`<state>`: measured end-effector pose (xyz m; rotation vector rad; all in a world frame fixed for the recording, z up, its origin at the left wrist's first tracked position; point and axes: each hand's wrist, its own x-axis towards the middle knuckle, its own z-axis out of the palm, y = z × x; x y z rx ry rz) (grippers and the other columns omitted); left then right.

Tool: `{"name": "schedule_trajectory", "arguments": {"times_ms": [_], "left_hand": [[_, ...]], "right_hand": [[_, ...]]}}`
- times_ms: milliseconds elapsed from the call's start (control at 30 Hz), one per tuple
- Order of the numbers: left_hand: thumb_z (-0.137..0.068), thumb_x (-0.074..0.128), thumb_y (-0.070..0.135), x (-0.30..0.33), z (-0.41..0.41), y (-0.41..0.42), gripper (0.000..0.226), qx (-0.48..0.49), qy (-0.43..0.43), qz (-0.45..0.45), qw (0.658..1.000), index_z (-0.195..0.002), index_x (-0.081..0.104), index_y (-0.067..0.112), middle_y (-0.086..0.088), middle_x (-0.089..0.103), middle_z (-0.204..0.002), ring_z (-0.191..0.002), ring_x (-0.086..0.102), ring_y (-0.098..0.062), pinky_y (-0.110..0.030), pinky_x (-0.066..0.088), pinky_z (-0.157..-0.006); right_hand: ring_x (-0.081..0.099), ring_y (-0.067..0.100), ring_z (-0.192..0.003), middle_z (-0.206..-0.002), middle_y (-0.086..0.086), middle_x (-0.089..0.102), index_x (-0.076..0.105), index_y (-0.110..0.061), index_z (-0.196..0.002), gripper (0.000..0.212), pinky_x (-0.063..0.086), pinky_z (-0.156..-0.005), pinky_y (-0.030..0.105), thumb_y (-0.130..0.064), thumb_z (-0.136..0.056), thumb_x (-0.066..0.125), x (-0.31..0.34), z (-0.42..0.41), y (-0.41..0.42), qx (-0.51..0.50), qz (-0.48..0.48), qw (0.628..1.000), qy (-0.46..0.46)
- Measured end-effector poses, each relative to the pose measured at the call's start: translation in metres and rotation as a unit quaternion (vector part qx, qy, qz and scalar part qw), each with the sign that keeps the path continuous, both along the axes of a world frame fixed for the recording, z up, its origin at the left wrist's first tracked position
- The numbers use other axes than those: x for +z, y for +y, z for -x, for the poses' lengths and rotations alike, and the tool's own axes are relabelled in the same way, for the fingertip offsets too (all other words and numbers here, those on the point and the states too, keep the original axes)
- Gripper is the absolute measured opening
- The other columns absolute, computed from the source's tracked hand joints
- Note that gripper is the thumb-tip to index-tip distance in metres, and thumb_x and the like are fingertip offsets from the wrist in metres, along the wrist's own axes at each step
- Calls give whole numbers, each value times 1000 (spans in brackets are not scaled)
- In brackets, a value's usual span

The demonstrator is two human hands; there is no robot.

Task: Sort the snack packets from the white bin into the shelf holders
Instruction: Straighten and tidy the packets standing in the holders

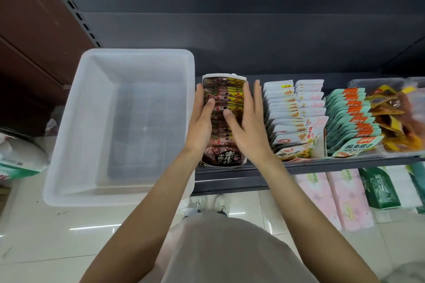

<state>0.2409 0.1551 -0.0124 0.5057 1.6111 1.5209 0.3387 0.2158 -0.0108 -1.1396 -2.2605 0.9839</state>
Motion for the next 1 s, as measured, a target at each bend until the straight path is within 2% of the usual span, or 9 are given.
{"name": "schedule_trajectory", "arguments": {"times_ms": [67, 167, 300, 433, 500, 633, 767, 900, 1000], "left_hand": [[-101, 35, 36, 0, -1, -1, 52, -1, 20, 4, 1000, -149, 15, 39, 9, 30, -152, -135, 36, -11, -41, 32, -112], [-100, 36, 36, -2, -1, -2, 54, 1, 26, 2, 1000, -149, 13, 38, 7, 32, -151, -133, 39, -13, -42, 36, -110], [-101, 37, 33, -2, -2, -3, 54, -5, 21, 1, 1000, -149, 13, 36, 4, 36, -148, -129, 44, -13, -40, 41, -106], [-101, 37, 32, -1, -5, -7, 54, -3, 28, 1, 1000, -149, 13, 34, 5, 39, -145, -126, 46, -12, -32, 43, -103], [-101, 37, 32, -1, -6, -8, 54, -4, 39, 3, 999, -149, 13, 34, 6, 39, -145, -126, 46, -11, -30, 43, -102], [-100, 37, 33, -2, -6, -7, 54, -2, 54, 20, 998, -149, 13, 35, 6, 36, -148, -129, 44, -12, -31, 41, -105], [-100, 38, 36, -6, -5, -6, 54, -1, 60, 26, 998, -149, 15, 36, 6, 38, -147, -128, 45, -13, -38, 41, -106], [-99, 38, 38, -7, -6, -5, 53, 4, 78, 30, 996, -147, 16, 40, 8, 35, -149, -131, 42, -12, -42, 39, -108], [-99, 38, 39, -5, -9, -6, 52, 8, 91, 24, 995, -146, 17, 41, 9, 37, -147, -130, 42, -10, -41, 38, -108]], "right_hand": [[-2, 16, -147, -160, 3, 2, 19, -18, -151, 61, 8, -119, 33, -29, -99, 48, 14, -1, 15, 28, -80, 996, -27], [28, 21, -138, -149, 6, 34, 31, -14, -146, 56, 25, -113, 35, -20, -95, 53, 32, 4, 50, 98, -158, 978, -91], [46, 22, -121, -129, 3, 56, 49, -17, -133, 39, 31, -96, 39, -27, -96, 46, 42, 25, 86, 222, -252, 913, -231], [57, 22, -103, -115, 3, 65, 56, -15, -121, 35, 31, -90, 38, -32, -97, 39, 52, 37, 102, 308, -335, 839, -299], [61, 23, -95, -110, 4, 67, 53, -13, -122, 35, 34, -93, 38, -34, -98, 38, 53, 41, 103, 346, -323, 823, -313], [61, 26, -92, -108, 6, 67, 42, -15, -132, 40, 37, -95, 42, -32, -97, 47, 46, 52, 100, 387, -321, 786, -360], [62, 24, -88, -105, 5, 67, 46, -16, -131, 38, 38, -90, 39, -35, -98, 47, 42, 57, 104, 390, -266, 811, -346], [63, 22, -84, -100, 6, 68, 51, -14, -124, 30, 40, -84, 31, -30, -100, 45, 38, 57, 105, 384, -232, 835, -319], [59, 12, -70, -95, 1, 69, 54, -14, -123, 28, 39, -85, 29, -28, -99, 47, 40, 60, 108, 391, -211, 841, -308]]}}
